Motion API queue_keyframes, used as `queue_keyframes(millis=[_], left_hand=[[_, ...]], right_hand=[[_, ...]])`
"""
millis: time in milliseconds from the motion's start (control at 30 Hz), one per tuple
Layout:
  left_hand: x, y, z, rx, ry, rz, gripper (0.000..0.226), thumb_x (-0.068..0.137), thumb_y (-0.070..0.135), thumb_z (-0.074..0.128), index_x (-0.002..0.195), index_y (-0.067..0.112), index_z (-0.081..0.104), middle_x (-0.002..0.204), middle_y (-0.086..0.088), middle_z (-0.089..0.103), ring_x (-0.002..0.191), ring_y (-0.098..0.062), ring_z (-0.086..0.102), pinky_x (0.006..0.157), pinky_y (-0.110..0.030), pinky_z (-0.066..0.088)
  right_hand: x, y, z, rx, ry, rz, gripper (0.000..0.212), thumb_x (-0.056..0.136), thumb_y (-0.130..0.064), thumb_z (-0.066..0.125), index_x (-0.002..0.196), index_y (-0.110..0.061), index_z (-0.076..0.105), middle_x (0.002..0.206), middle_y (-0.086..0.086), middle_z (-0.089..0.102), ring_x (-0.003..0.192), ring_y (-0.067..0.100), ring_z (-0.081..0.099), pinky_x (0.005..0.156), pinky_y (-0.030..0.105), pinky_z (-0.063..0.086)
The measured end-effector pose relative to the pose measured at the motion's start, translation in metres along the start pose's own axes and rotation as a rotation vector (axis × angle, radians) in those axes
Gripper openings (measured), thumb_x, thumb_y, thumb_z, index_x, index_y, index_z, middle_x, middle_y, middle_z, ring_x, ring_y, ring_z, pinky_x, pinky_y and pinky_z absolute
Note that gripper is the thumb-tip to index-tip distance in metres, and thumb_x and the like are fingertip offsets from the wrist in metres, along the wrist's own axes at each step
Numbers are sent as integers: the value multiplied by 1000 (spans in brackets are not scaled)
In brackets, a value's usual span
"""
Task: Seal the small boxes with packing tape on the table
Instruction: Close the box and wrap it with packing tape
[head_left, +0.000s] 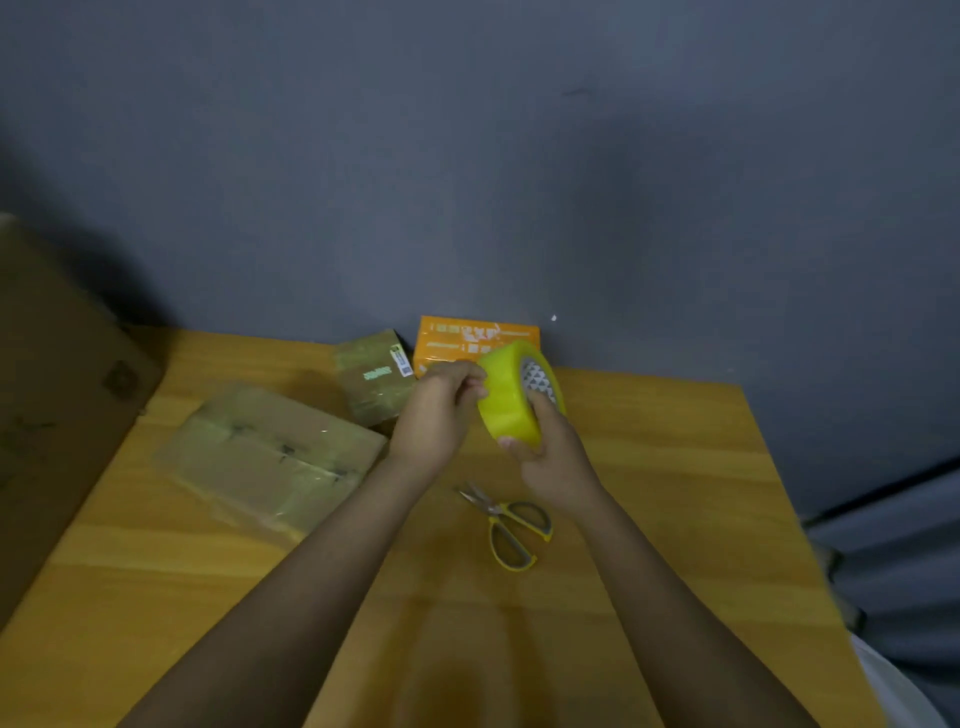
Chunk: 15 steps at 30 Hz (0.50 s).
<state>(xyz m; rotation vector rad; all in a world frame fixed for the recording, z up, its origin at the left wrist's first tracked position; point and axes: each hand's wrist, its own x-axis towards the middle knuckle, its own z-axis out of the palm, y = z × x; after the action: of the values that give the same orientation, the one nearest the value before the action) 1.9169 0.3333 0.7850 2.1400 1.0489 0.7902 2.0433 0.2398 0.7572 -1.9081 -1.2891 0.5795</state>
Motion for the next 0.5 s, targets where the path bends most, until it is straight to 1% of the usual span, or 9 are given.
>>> queue_keyframes(millis=[67, 133, 167, 233, 267, 333, 433, 500], left_hand=[[3, -10, -27, 79, 47, 29, 14, 89, 15, 65, 100, 12, 72, 102, -7, 65, 96, -26, 61, 76, -29, 43], [3, -19, -54, 97, 104, -3, 13, 90, 22, 64, 96, 17, 74, 105, 0, 66, 97, -23, 61, 73, -31, 43], [2, -23, -66, 113, 114, -38, 14, 91, 25, 62, 97, 19, 74, 107, 2, 67, 97, -22, 61, 71, -31, 42], [-1, -33, -88, 161, 113, -47, 16, 93, 28, 59, 98, 19, 72, 108, 1, 67, 98, -22, 61, 69, -31, 39], [-2, -40, -98, 165, 103, -24, 16, 94, 27, 58, 98, 18, 71, 107, -1, 67, 98, -23, 61, 69, -32, 39], [-1, -52, -120, 174, 63, 44, 16, 94, 24, 57, 98, 14, 68, 106, -5, 67, 97, -26, 61, 72, -34, 40], [3, -68, -149, 210, -2, 168, 15, 95, 21, 54, 96, 10, 64, 101, -9, 65, 98, -28, 58, 77, -36, 40], [5, -75, -162, 263, -44, 252, 16, 96, 19, 49, 94, 6, 60, 97, -13, 61, 95, -31, 55, 79, -41, 42]], right_hand=[[4, -24, 15, -21, 12, -21, 56, 78, -36, 58, 128, -11, 50, 113, 9, 63, 103, 32, 57, 87, 48, 46], [6, -47, 33, -52, 47, -33, 61, 78, -38, 58, 131, -8, 49, 118, 11, 62, 109, 33, 56, 92, 47, 43], [6, -59, 42, -73, 69, -31, 63, 78, -38, 57, 132, -8, 48, 122, 11, 61, 112, 33, 54, 96, 45, 40], [3, -82, 62, -96, 98, -4, 65, 79, -40, 56, 135, -8, 46, 128, 10, 58, 119, 33, 50, 99, 38, 33], [2, -92, 71, -99, 101, 8, 66, 79, -41, 56, 135, -8, 45, 129, 10, 58, 121, 33, 49, 99, 37, 31], [0, -110, 87, -95, 114, 23, 66, 81, -41, 59, 137, -9, 44, 130, 10, 57, 123, 33, 49, 101, 39, 33], [-2, -134, 108, -77, 158, 29, 60, 88, -29, 67, 140, -10, 42, 136, 9, 54, 128, 31, 43, 107, 41, 31], [-2, -147, 118, -53, 174, 35, 60, 87, -29, 68, 139, -11, 43, 134, 9, 55, 125, 31, 46, 106, 44, 34]])
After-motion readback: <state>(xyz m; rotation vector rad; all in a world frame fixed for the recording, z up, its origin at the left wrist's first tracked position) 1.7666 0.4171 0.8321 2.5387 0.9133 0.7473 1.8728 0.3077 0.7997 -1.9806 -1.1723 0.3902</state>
